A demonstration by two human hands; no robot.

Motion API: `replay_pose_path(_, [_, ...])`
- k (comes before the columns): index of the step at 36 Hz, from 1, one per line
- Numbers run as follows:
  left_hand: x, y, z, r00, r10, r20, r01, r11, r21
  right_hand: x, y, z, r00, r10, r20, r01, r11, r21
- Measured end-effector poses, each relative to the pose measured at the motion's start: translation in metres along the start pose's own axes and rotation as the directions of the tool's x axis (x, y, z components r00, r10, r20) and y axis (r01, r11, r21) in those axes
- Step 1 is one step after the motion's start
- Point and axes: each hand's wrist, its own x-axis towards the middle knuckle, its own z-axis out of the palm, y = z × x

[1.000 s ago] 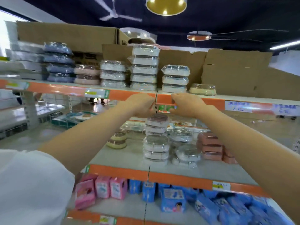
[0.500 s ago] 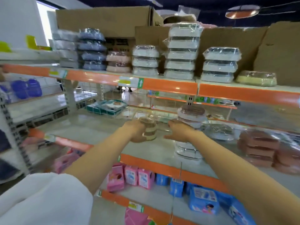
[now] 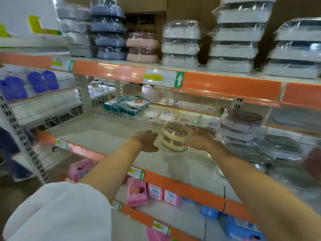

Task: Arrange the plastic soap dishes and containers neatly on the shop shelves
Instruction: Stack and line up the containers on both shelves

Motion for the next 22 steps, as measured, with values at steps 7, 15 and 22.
replay_pose_path(7, [0.055, -0.044, 0.014, 0.996, 0.088, -0.023, -0.089, 0.996, -0.028, 0.056, -0.024, 0.016, 0.993, 0.114, -0.012, -0.115, 0.992, -0.043])
replay_pose_path(15, [0.105, -0.095, 0.034, 0.992, 0.124, 0.024, -0.124, 0.992, -0.016, 0.101, -0.034, 0.033, 0.969, 0.248, -0.018, -0.249, 0.968, -0.037])
replay_pose_path(22, [0.137, -0.094, 0.031, 0.982, 0.186, 0.022, -0.185, 0.981, -0.059, 0.109, -0.029, 0.037, 0.951, 0.31, 0.003, -0.31, 0.95, 0.028])
